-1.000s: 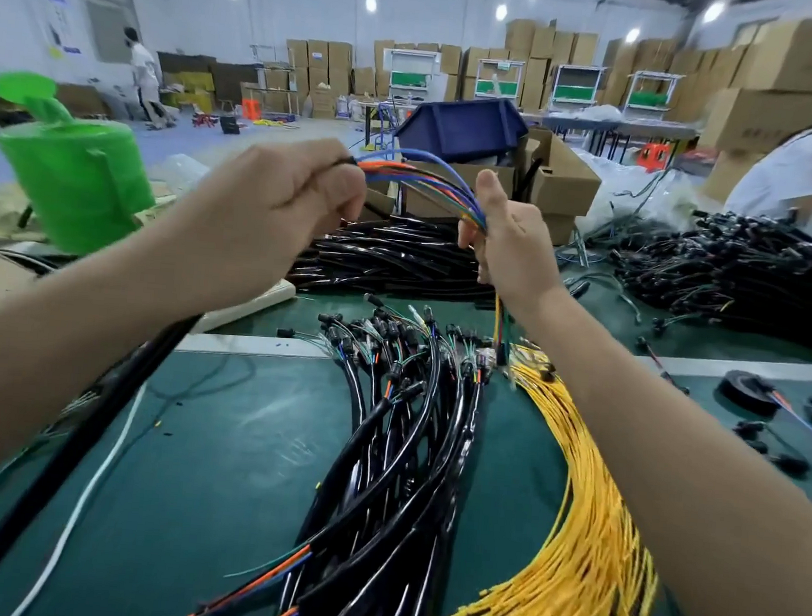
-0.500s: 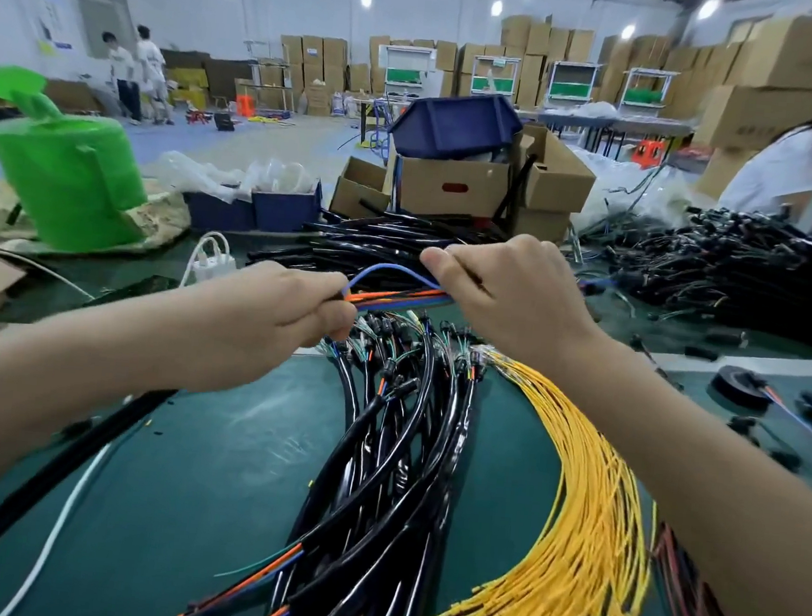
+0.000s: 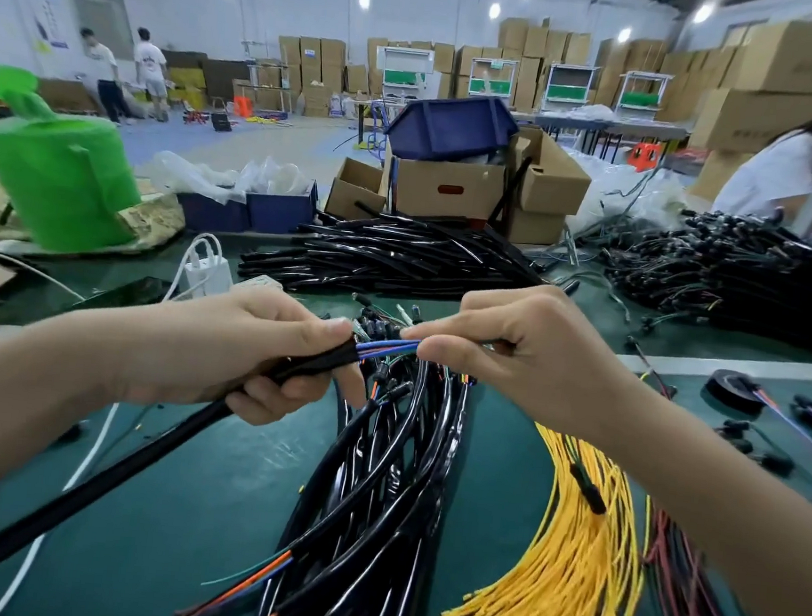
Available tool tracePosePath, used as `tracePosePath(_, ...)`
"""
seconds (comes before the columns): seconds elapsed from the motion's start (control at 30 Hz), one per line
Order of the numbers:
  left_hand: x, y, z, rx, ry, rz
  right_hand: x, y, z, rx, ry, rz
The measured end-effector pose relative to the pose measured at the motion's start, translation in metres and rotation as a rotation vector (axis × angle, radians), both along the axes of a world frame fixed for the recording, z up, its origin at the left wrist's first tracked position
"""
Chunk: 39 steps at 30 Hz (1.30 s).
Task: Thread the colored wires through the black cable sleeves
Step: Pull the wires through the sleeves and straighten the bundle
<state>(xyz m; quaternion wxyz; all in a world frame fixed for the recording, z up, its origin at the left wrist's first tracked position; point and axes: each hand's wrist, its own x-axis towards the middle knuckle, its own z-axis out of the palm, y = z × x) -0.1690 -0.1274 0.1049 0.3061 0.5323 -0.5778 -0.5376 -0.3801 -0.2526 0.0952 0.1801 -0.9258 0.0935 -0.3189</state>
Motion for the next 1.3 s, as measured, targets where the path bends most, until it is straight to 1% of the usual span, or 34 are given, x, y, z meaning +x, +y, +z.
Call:
tracePosePath(0.07,-0.006,-0.002,-0.004,0.007,0.0,-0.024,0.0,0.007,0.003,-0.018,0.064,-0.006)
tracePosePath(0.17,-0.019,-0.009,-0.008,0.013,-0.027,-0.059,0.006,0.025,0.001,-0.185,0.146,-0.011)
tracePosePath(0.2,-0.023,-0.01,-0.009,0.012,-0.039,-0.057,0.007,0.029,-0.002,-0.178,0.145,-0.004)
tracePosePath(0.33,-0.022,-0.009,-0.011,-0.041,-0.097,-0.008,0.001,0.023,-0.016,0.107,0.174,0.058)
tracePosePath(0.37,-0.019,-0.006,-0.012,-0.066,-0.103,0.004,-0.003,0.017,-0.021,0.241,0.192,0.069)
tracePosePath(0.43,-0.011,-0.001,-0.015,-0.101,-0.122,0.031,-0.013,0.003,-0.032,0.576,0.189,0.096)
tracePosePath(0.47,-0.007,0.001,-0.017,-0.097,-0.135,0.047,-0.019,-0.003,-0.037,0.683,0.185,0.105)
tracePosePath(0.5,-0.005,0.003,-0.019,-0.082,-0.151,0.062,-0.024,-0.006,-0.041,0.739,0.177,0.12)
tracePosePath(0.53,-0.003,0.004,-0.022,-0.069,-0.168,0.073,-0.026,-0.006,-0.044,0.74,0.165,0.142)
tracePosePath(0.57,-0.003,0.004,-0.024,-0.064,-0.182,0.081,-0.026,-0.006,-0.044,0.704,0.154,0.157)
tracePosePath(0.6,-0.004,0.002,-0.026,-0.059,-0.187,0.088,-0.025,-0.006,-0.043,0.626,0.15,0.148)
tracePosePath(0.67,-0.007,0.001,-0.027,-0.044,-0.18,0.099,-0.022,-0.005,-0.039,0.472,0.159,0.086)
tracePosePath(0.77,-0.013,0.003,-0.03,-0.019,-0.17,0.076,-0.023,-0.002,-0.034,0.391,0.216,0.044)
tracePosePath(0.83,-0.021,0.001,-0.033,-0.037,-0.195,0.044,-0.024,0.003,-0.031,0.337,0.288,0.026)
tracePosePath(0.87,-0.029,-0.002,-0.034,-0.055,-0.218,0.029,-0.023,0.005,-0.03,0.277,0.317,0.01)
tracePosePath(0.97,-0.045,-0.014,-0.038,-0.107,-0.29,0.025,-0.015,0.013,-0.024,-0.042,0.437,-0.048)
tracePosePath(1.0,-0.048,-0.017,-0.039,-0.11,-0.297,0.026,-0.014,0.016,-0.023,-0.115,0.479,-0.066)
tracePosePath(1.07,-0.048,-0.018,-0.039,-0.102,-0.27,0.011,-0.015,0.019,-0.024,-0.161,0.569,-0.071)
tracePosePath(1.17,-0.042,-0.014,-0.036,-0.096,-0.217,-0.016,-0.023,0.014,-0.027,-0.085,0.628,-0.129)
tracePosePath(1.23,-0.039,-0.012,-0.036,-0.08,-0.206,-0.019,-0.027,0.009,-0.029,-0.133,0.652,-0.209)
tracePosePath(1.3,-0.037,-0.009,-0.035,-0.043,-0.22,-0.021,-0.031,0.008,-0.033,-0.207,0.696,-0.239)
